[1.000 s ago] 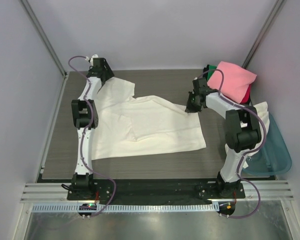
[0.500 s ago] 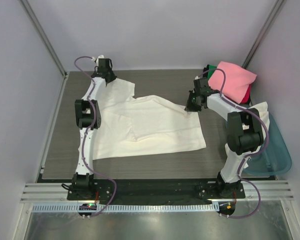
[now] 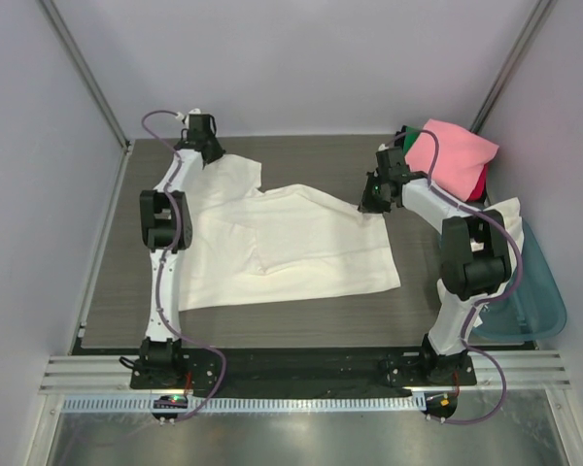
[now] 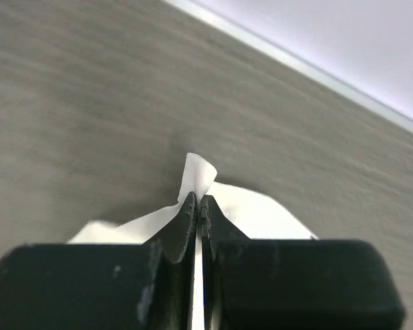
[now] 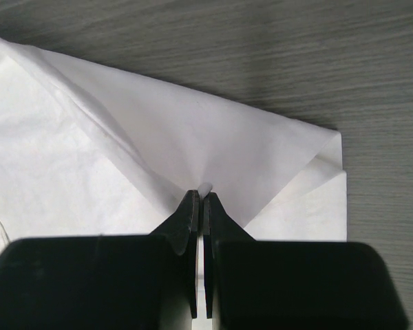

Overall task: Fold and stack the t-shirts
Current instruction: Fold the tshirt

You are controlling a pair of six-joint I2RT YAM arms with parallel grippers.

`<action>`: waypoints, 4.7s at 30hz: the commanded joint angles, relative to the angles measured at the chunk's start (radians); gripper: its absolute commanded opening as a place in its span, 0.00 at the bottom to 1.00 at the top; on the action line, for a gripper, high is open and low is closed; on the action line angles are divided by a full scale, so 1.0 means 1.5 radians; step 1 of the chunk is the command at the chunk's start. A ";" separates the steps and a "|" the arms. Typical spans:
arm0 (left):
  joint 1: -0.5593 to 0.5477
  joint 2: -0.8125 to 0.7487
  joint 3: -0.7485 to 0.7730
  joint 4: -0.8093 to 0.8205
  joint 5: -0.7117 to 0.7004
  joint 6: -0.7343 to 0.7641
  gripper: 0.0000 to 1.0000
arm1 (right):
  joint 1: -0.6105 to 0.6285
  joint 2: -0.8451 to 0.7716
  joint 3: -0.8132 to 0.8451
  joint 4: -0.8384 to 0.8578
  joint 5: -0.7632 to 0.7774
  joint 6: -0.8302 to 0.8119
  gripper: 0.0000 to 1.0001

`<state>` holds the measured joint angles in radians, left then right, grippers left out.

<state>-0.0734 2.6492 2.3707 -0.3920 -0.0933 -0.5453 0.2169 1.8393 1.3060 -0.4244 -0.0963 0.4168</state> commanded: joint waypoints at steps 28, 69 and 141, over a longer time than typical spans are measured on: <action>0.002 -0.910 -0.872 0.047 -0.077 -0.043 0.00 | -0.053 -0.094 -0.023 0.024 0.091 -0.046 0.01; 0.001 -1.222 -1.148 -0.087 -0.086 -0.265 0.52 | 0.022 -0.002 0.066 -0.008 -0.076 -0.003 0.77; -0.004 -1.171 -1.244 -0.055 -0.053 -0.259 0.34 | 0.274 -0.116 -0.017 -0.101 0.164 0.064 0.40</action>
<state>-0.0746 0.7818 0.4614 -0.5526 -0.1818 -0.9581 0.7136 1.6768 1.2434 -0.5690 0.0986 0.5701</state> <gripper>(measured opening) 0.334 0.402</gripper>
